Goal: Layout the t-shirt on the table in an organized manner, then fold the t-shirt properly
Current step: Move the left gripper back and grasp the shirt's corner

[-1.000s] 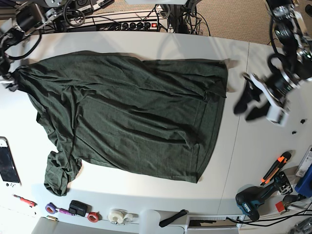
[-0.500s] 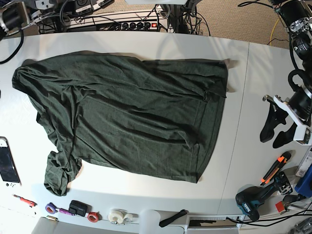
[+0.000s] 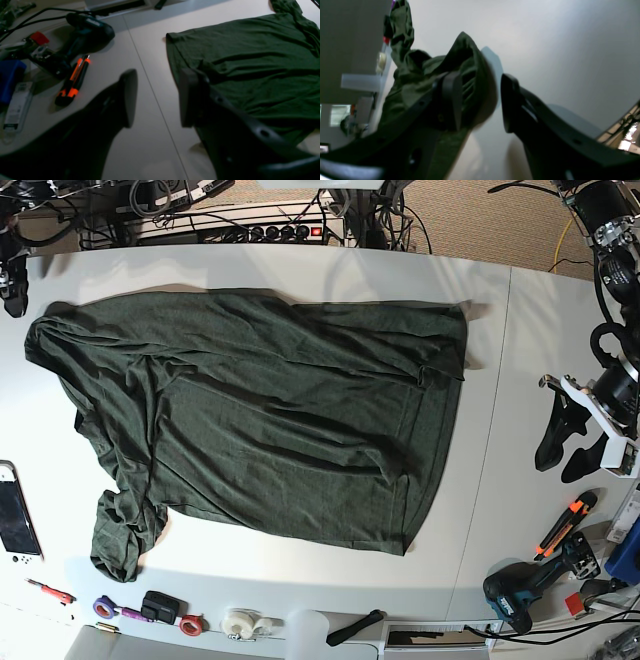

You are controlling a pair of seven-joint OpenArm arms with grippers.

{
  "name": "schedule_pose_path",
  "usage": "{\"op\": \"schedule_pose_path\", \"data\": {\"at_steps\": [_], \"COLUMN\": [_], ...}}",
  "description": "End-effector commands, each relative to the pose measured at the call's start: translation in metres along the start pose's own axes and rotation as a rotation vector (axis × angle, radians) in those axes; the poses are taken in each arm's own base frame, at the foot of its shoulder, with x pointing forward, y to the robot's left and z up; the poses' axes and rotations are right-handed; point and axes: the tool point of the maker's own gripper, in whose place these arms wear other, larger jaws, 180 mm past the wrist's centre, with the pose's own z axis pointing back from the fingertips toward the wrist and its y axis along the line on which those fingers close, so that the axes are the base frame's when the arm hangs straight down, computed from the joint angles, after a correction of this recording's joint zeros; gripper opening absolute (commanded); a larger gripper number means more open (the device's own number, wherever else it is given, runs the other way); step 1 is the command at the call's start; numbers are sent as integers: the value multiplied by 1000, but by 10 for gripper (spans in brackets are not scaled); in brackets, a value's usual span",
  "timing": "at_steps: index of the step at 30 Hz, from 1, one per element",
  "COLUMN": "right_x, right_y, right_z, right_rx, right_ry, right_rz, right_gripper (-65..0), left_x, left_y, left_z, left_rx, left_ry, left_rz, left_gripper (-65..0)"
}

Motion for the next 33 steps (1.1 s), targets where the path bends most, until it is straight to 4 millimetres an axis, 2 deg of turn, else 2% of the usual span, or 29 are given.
{"op": "schedule_pose_path", "data": {"at_steps": [1, 4, 10, 14, 19, 20, 22, 24, 27, 30, 31, 33], "right_x": [24, 17, -3, -21, -39, -40, -41, -42, -42, -42, -43, -43], "right_y": [9, 8, 20, 17, 8, 8, 11, 16, 18, 18, 18, 18], "right_z": [0, -10, -37, -51, -58, -58, -57, -57, -57, -57, -57, -57], "right_rx": [11, -21, -4, -9, -10, -8, 12, 39, 49, 49, 48, 48], "right_ry": [-58, -36, 38, 79, 113, 116, 125, 126, 125, 128, 130, 132], "right_rz": [36, 51, 66, 28, -38, -35, -7, 5, 0, 1, 0, 0], "right_gripper": [-397, -397, -397, -397, -400, -417, -525, -650, -650, -650, -650, -650], "left_x": [16, 16, 16, 16, 16, 16, 15, 7, -10, -37, -46, -65], "left_y": [1, 1, 1, 1, 1, 1, 0, -1, -1, -6, -7, -11], "left_z": [3, 3, 3, 3, 3, 3, 3, 4, 8, 13, 16, 21], "left_rx": [0, -1, -4, -4, -4, -3, -4, -6, 8, 20, 30, 49], "left_ry": [-52, -52, -54, -53, -53, -53, -47, -21, 19, 81, 104, 147], "left_rz": [-23, -23, -22, -22, -21, -21, -20, -12, 76, 157, 186, 254], "left_gripper": [-375, -375, -375, -375, -375, -375, -375, -375, -375, -374, -367, -310]}}
